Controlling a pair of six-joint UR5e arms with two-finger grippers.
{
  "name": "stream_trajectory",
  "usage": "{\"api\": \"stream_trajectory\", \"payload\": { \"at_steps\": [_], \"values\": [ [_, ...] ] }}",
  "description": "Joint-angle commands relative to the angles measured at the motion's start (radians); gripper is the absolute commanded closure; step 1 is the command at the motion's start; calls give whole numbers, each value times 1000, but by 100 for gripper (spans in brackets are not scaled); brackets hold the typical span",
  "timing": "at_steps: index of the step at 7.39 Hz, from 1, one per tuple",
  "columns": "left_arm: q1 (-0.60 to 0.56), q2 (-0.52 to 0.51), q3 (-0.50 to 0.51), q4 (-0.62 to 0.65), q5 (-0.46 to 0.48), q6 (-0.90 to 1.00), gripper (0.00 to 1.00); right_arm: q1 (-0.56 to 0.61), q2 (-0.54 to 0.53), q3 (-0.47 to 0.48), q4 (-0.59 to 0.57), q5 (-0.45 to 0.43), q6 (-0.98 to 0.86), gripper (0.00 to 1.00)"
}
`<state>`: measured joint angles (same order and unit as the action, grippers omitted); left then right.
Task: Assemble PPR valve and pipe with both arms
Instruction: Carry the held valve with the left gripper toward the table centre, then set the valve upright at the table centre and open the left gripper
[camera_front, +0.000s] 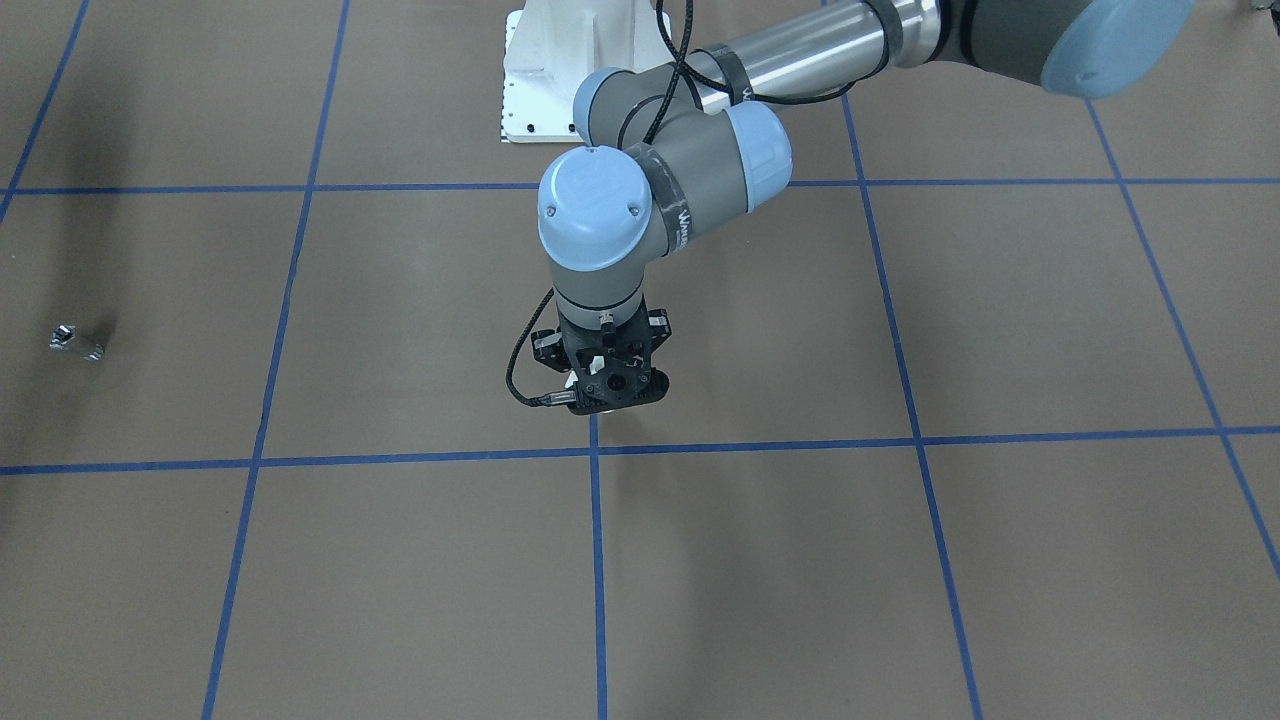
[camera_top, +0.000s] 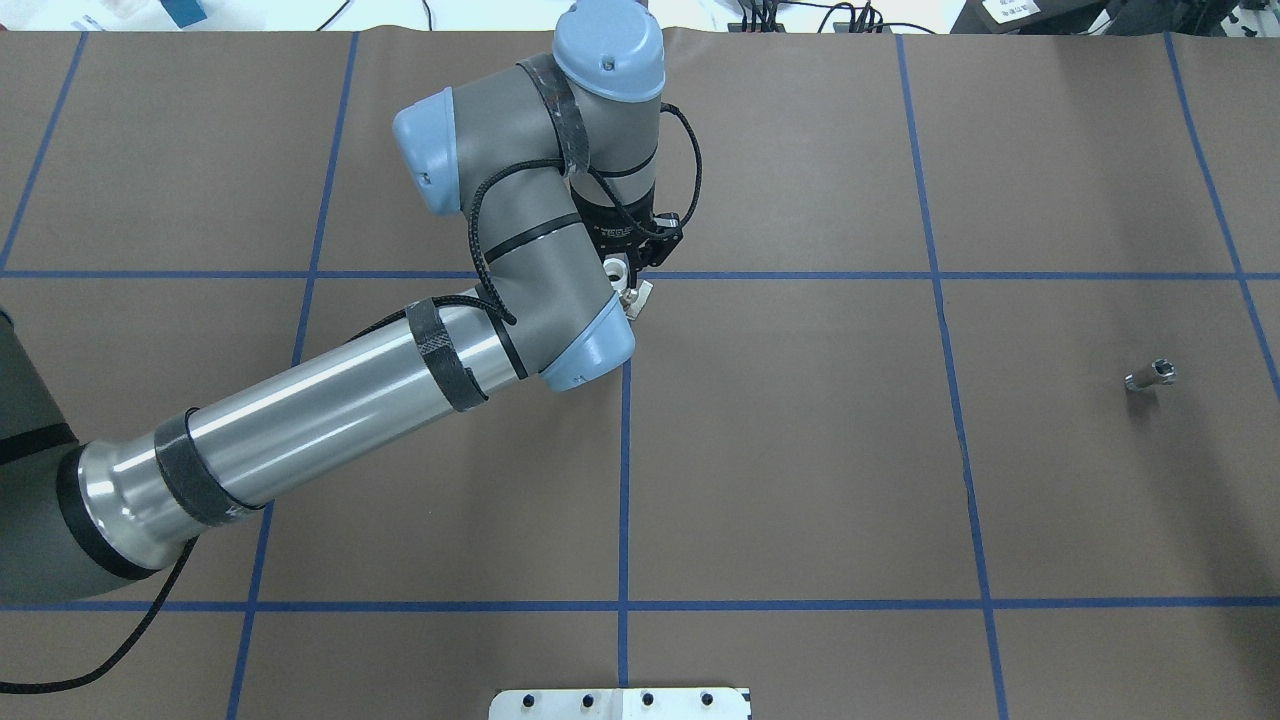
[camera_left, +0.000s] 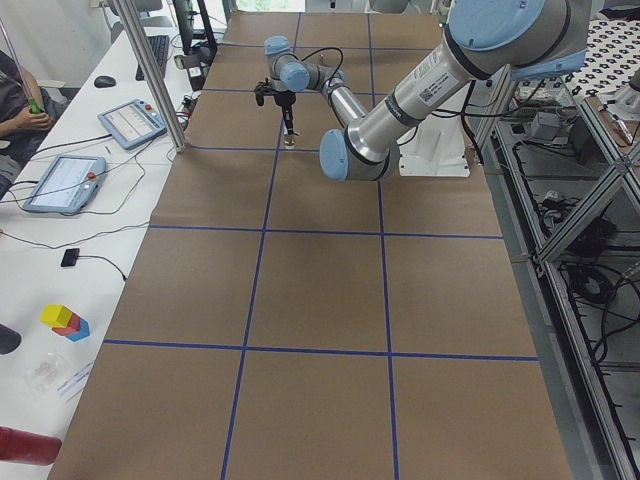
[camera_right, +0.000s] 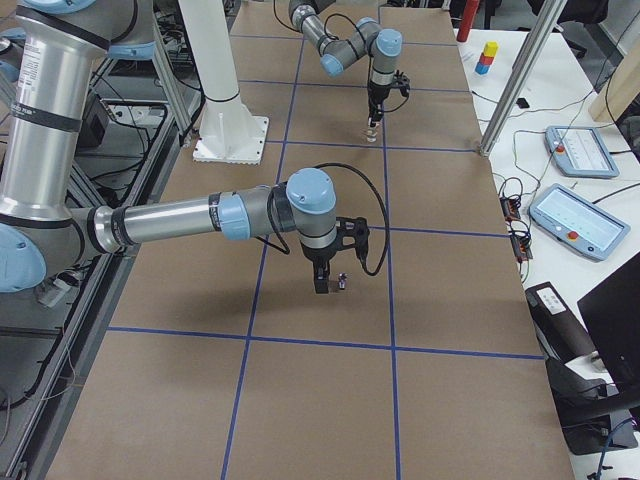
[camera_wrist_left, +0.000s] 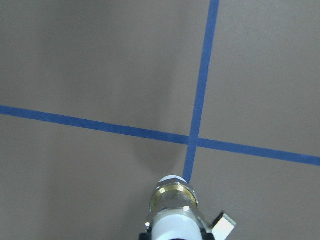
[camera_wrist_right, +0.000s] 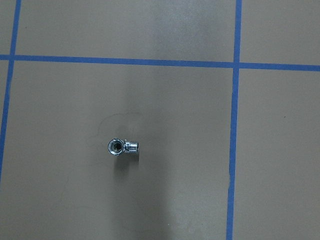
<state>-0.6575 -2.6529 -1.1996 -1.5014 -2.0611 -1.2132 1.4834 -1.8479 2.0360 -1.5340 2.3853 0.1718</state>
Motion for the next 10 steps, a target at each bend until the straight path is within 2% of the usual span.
{"api": "stream_trajectory", "payload": {
  "at_steps": [1, 10],
  "values": [
    [12, -1, 11, -3, -1, -2, 100, 0, -1, 0, 0, 0, 0, 0],
    [25, 1, 25, -43, -2, -45, 100, 2, -1, 1, 0, 0, 0, 0]
  ]
}}
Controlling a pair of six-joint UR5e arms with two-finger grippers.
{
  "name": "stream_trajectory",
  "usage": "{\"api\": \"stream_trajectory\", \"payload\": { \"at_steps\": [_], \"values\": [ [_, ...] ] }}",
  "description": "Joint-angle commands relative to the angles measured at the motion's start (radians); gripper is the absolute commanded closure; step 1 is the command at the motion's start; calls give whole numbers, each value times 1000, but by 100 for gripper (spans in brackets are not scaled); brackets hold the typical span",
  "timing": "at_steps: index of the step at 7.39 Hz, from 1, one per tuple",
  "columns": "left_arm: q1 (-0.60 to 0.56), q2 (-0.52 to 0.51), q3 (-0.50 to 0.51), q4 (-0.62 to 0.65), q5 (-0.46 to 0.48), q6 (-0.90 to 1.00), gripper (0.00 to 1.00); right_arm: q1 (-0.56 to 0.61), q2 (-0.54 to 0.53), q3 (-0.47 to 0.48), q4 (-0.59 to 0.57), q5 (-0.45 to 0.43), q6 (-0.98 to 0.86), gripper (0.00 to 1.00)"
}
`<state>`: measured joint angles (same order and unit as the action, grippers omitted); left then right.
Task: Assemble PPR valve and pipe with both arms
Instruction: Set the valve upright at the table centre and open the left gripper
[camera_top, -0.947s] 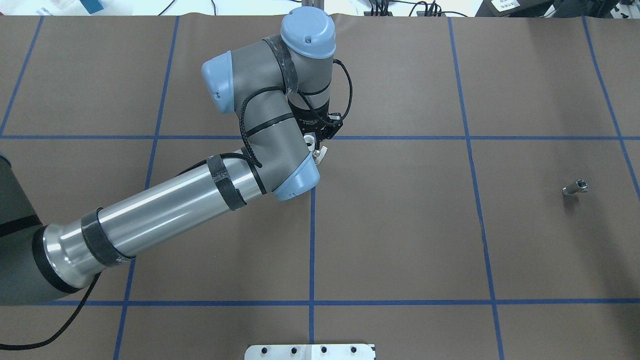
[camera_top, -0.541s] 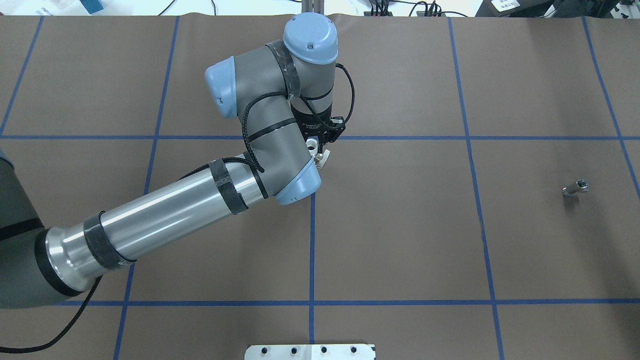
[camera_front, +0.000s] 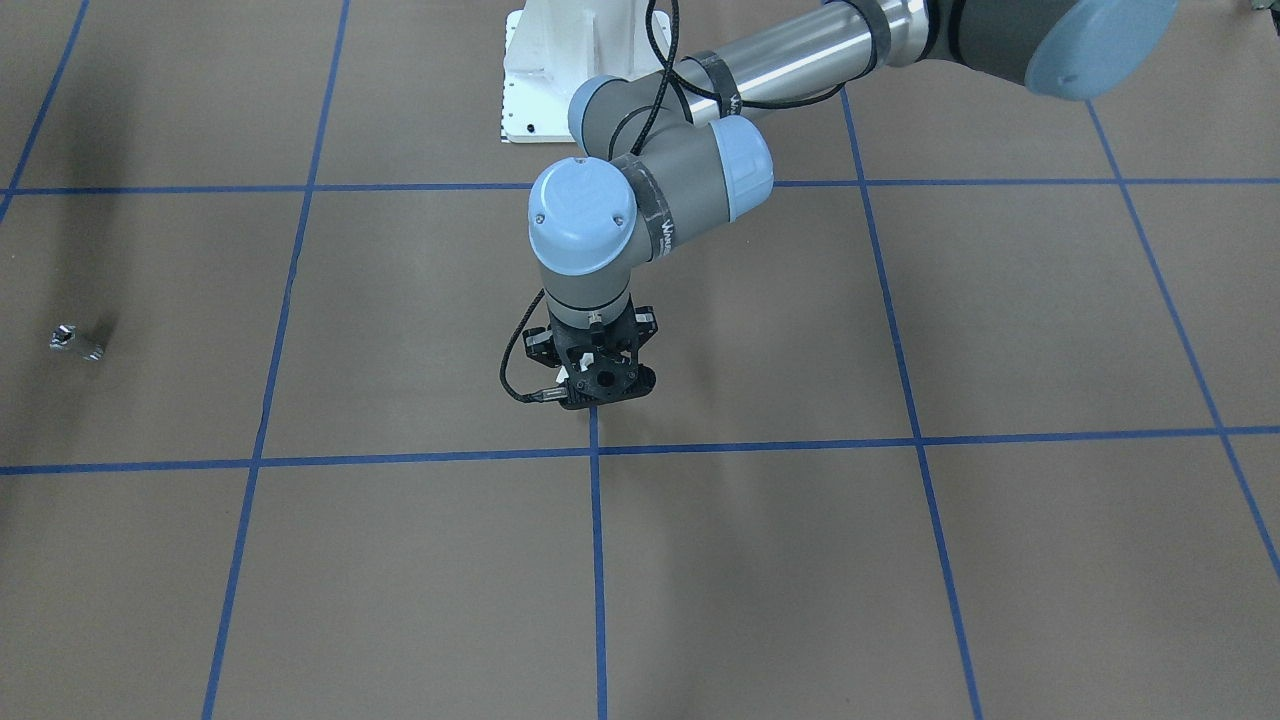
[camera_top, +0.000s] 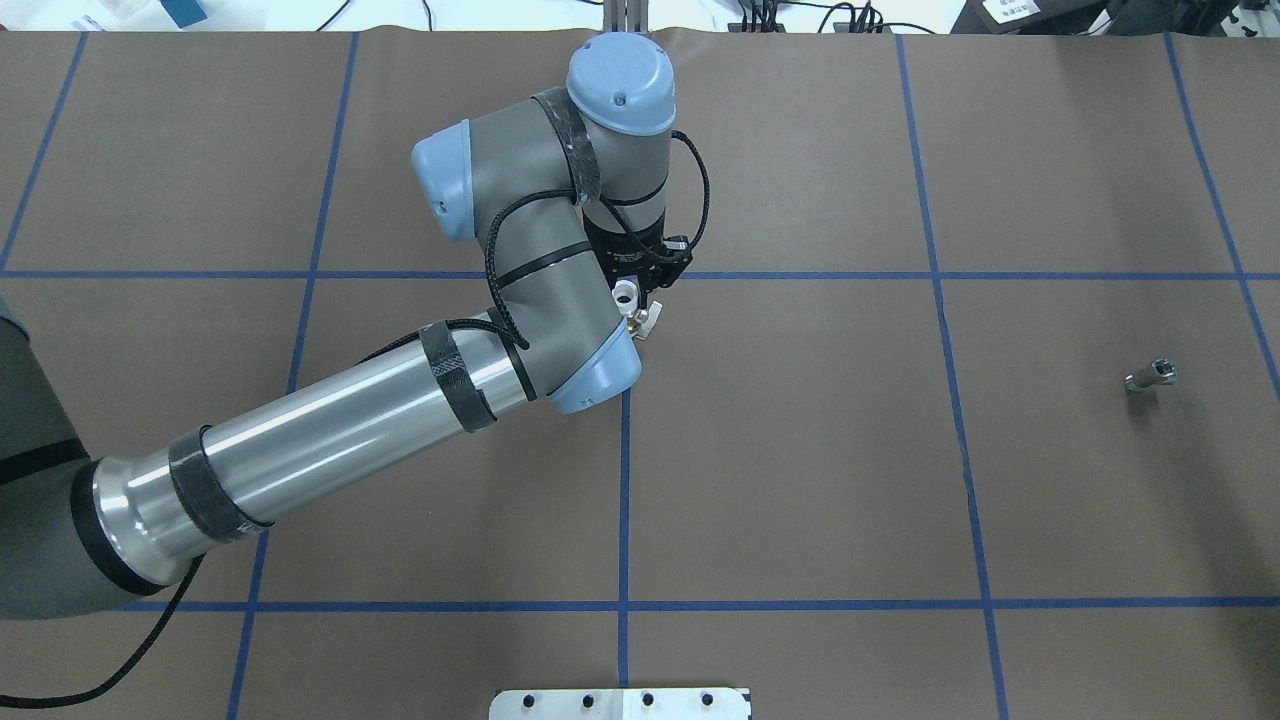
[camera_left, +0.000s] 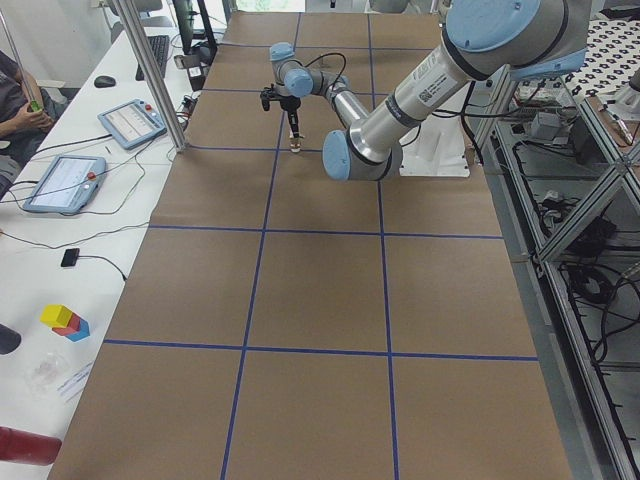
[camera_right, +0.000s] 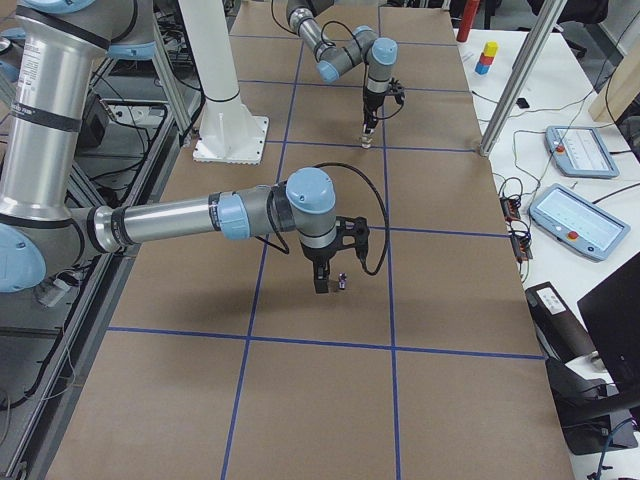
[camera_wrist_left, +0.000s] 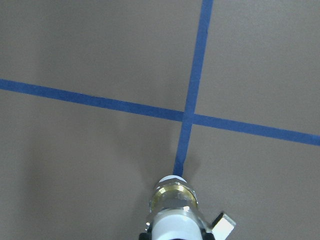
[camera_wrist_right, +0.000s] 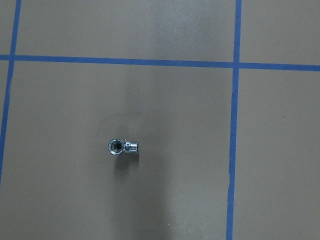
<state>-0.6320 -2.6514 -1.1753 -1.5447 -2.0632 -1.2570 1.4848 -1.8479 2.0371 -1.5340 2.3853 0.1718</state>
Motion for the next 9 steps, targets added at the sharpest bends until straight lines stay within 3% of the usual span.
{"api": "stream_trajectory", "payload": {
  "at_steps": [1, 2, 4, 5, 7, 8, 9],
  "values": [
    [0, 1, 0, 0, 0, 1, 50, 0, 1, 0, 0, 0, 0, 0],
    [0, 1, 0, 0, 0, 1, 43, 0, 3, 0, 0, 0, -2, 0],
    [-1, 1, -3, -2, 0, -1, 12, 0, 3, 0, 6, -2, -2, 0],
    [-17, 1, -39, 6, -6, -1, 8, -3, 3, -41, 38, -12, -17, 0],
    [-76, 86, -241, 27, -88, -4, 8, -14, -1, -118, 181, -17, 0, 0],
    [-93, 203, -412, 47, -94, 2, 8, -73, 2, -139, 213, -37, 3, 0],
    [-115, 294, -519, 52, -95, 17, 3, -136, 19, -141, 215, -78, 79, 0]
  ]
}}
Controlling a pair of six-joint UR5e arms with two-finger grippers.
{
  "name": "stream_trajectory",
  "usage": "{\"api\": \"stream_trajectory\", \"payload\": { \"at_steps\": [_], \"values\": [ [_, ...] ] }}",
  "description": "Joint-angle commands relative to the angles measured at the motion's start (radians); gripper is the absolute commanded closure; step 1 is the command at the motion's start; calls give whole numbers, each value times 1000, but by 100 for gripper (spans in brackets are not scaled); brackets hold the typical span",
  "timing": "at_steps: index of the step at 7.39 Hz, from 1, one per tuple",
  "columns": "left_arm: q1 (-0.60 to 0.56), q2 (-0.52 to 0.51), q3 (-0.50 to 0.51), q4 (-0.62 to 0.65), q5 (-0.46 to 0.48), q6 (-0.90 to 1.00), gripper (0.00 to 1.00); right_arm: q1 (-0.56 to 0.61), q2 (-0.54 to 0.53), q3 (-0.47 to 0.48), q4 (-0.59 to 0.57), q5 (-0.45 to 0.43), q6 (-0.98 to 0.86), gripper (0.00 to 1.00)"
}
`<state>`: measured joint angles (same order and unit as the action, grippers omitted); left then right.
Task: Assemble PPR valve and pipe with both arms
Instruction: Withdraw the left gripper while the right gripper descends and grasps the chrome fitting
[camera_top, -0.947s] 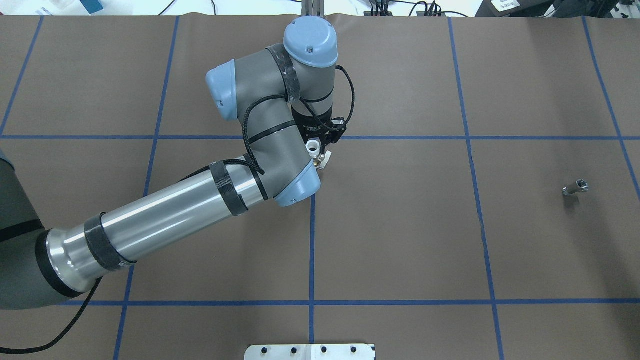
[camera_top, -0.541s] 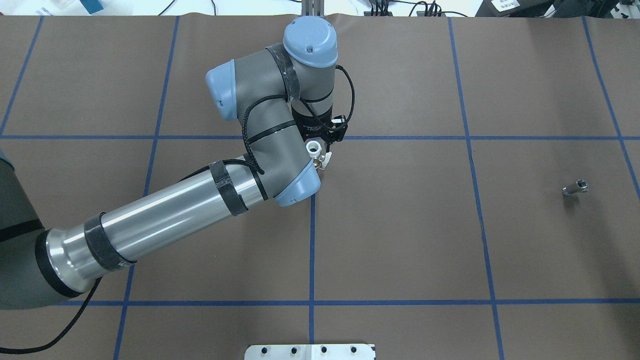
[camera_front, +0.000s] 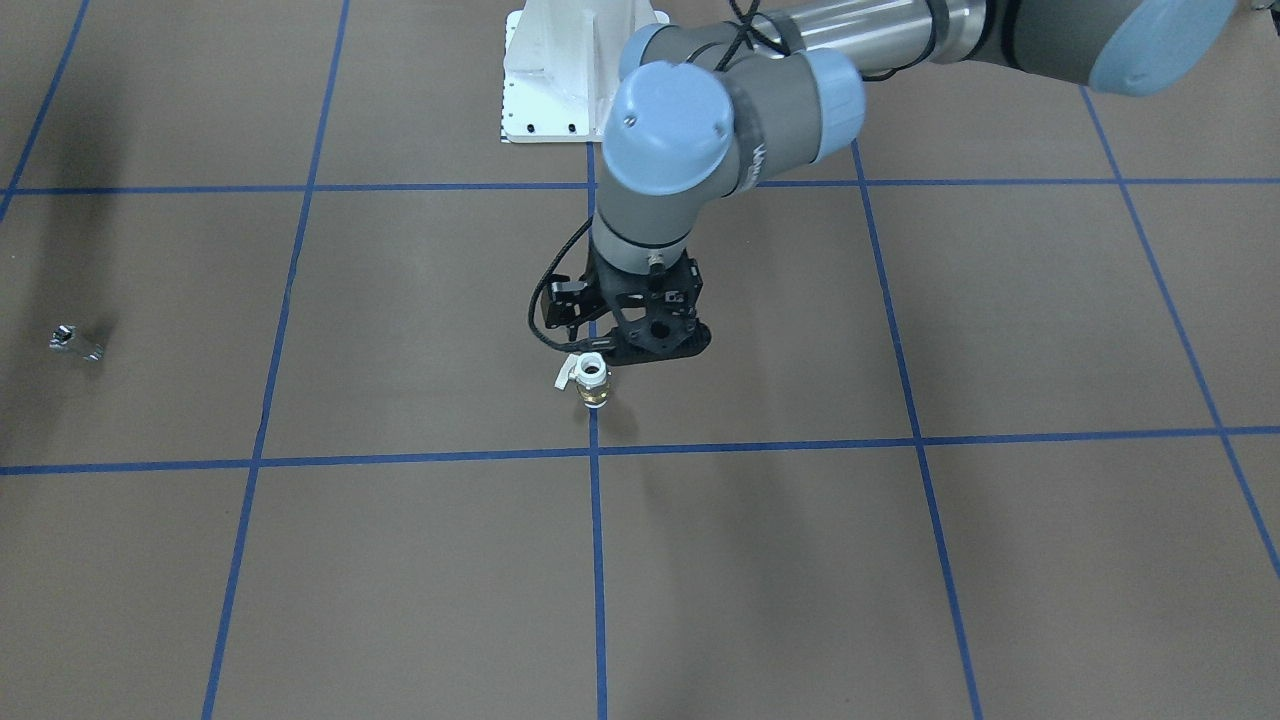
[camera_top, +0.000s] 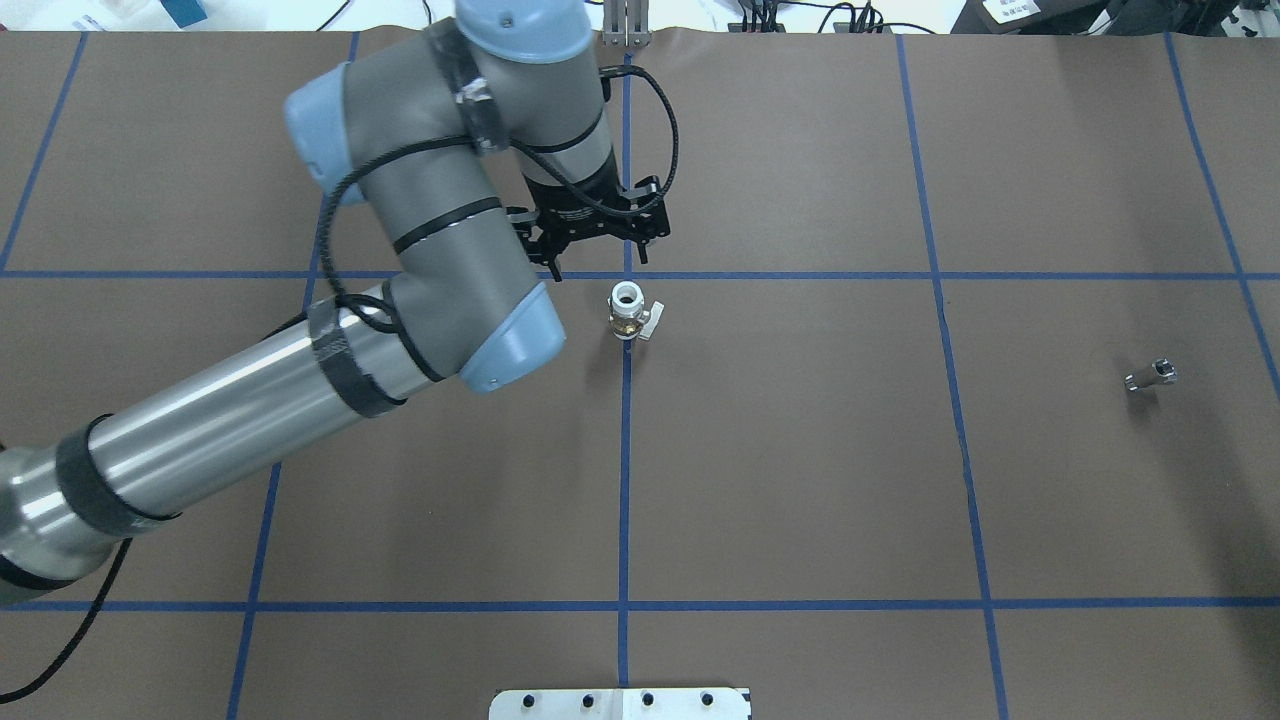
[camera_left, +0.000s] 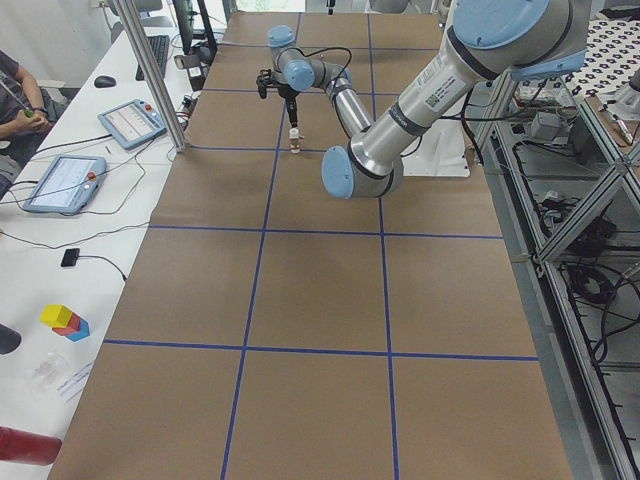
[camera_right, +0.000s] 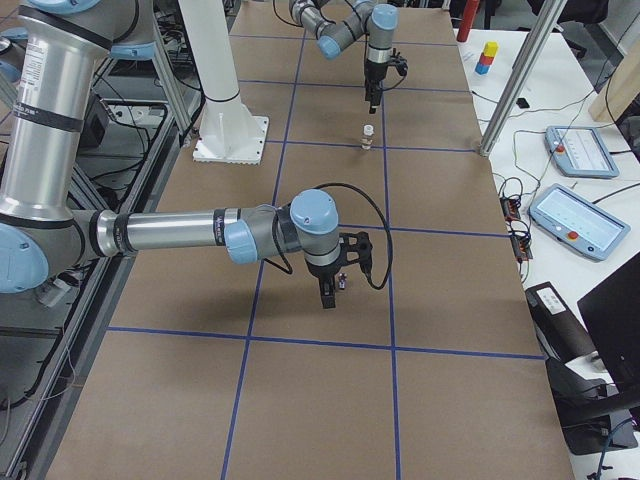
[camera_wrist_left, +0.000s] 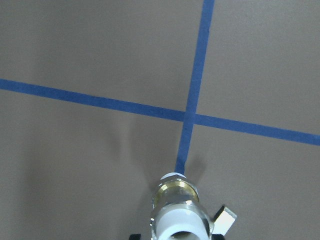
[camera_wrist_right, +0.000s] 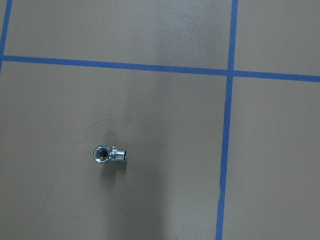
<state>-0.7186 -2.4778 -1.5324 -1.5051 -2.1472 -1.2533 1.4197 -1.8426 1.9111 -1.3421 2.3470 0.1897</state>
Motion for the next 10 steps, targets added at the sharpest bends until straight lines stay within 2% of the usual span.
{"api": "stream_trajectory", "payload": {
  "at_steps": [1, 3, 4, 5, 6, 10],
  "values": [
    [-53, 199, -248, 28, -23, 70, 1, -123, 67, -26, 23, -43, 159, 0],
    [-114, 375, -409, 87, -23, 274, 1, -226, 172, -93, 27, -43, 200, 0],
    [-158, 496, -493, 104, -25, 376, 1, -251, 216, -150, 31, -54, 221, 0],
    [-212, 569, -532, 108, -26, 450, 1, -281, 265, -188, 31, -83, 299, 1],
    [-229, 585, -540, 109, -46, 463, 1, -325, 279, -190, 31, -124, 424, 1],
    [-240, 585, -537, 109, -49, 463, 1, -347, 275, -228, 31, -126, 430, 6]
  ]
}}
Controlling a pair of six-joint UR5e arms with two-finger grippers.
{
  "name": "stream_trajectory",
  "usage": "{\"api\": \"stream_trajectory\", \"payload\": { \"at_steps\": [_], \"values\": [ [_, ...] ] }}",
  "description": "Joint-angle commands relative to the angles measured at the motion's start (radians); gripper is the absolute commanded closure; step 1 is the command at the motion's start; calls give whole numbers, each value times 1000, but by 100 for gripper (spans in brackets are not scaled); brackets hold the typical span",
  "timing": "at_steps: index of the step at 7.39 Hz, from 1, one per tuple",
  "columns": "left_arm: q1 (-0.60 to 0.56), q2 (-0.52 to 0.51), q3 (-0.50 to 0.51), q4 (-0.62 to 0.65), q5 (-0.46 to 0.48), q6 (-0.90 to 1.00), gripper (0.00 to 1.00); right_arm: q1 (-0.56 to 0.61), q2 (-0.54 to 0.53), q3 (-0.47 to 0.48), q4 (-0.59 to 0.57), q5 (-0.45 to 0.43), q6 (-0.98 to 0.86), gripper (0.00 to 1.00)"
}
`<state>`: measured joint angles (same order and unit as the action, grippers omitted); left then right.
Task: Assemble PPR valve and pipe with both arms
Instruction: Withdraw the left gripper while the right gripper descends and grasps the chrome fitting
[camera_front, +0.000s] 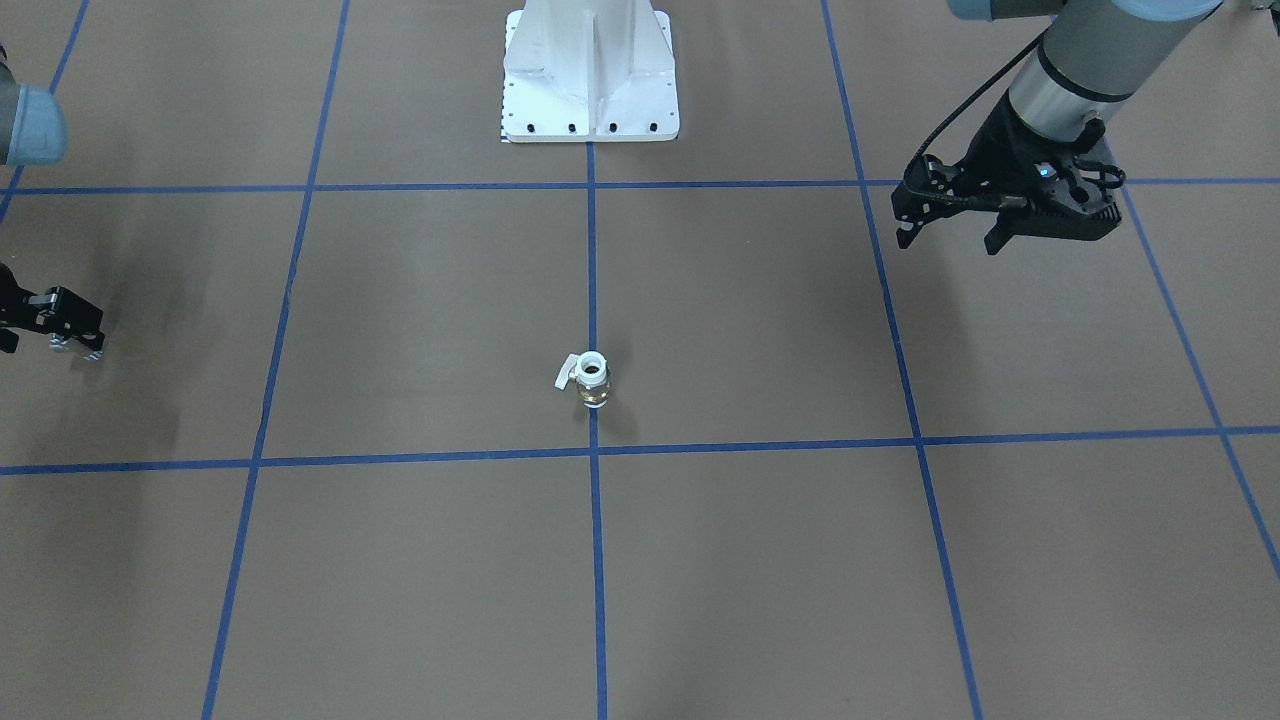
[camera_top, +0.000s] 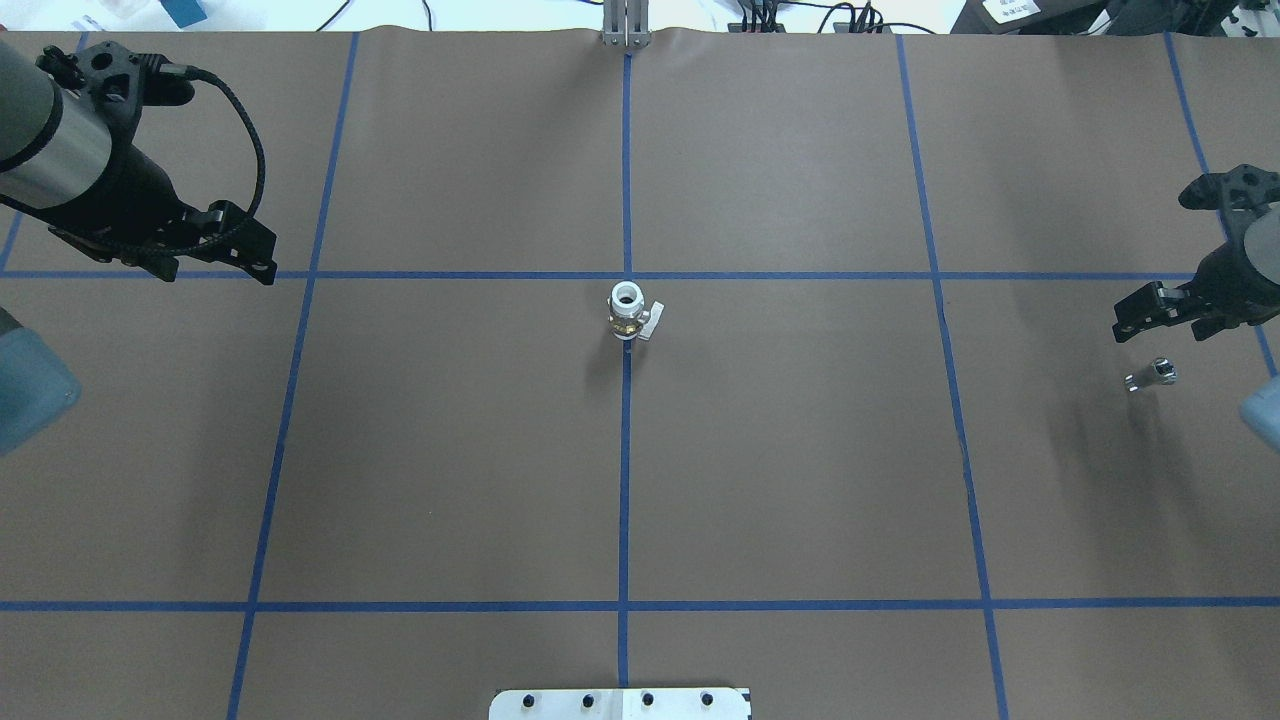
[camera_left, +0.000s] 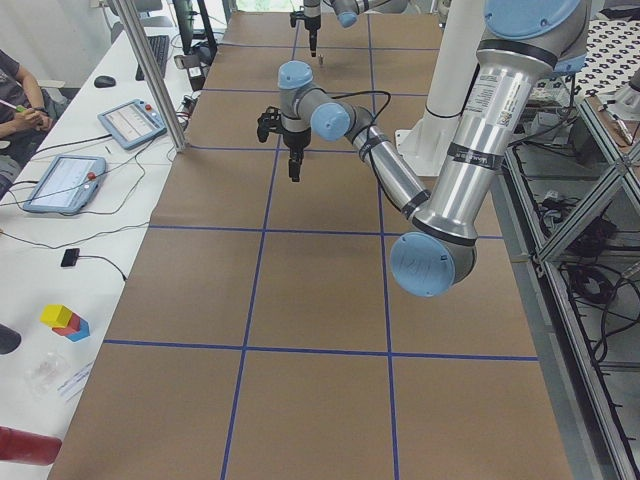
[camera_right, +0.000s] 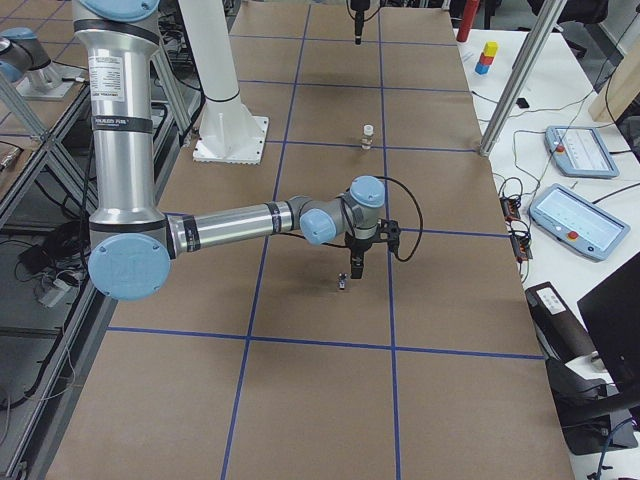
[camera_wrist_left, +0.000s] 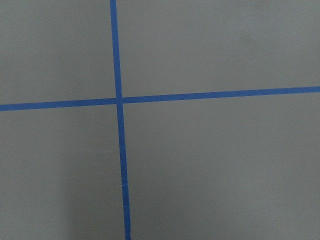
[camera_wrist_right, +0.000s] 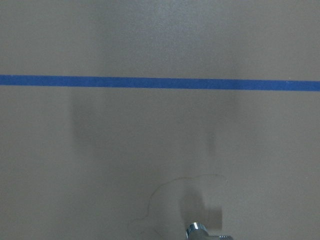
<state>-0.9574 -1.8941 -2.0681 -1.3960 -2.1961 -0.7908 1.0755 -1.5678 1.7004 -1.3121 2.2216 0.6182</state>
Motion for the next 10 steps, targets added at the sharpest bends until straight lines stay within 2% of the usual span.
{"api": "stream_trajectory", "payload": {
  "at_steps": [1, 2, 4, 10],
  "values": [
    [0, -3, -1, 6, -1, 1, 1, -3, -6, -65, 67, 13, 5, 8],
    [2, -9, -1, 15, -1, 1, 1, -3, -12, -86, 130, 57, 9, 11],
    [3, -14, -3, 28, -1, 1, 1, -2, -14, -88, 134, 69, 21, 22],
    [5, -13, -6, 31, -1, -2, 1, -2, -54, -65, 137, 62, 21, 24]
  ]
}}
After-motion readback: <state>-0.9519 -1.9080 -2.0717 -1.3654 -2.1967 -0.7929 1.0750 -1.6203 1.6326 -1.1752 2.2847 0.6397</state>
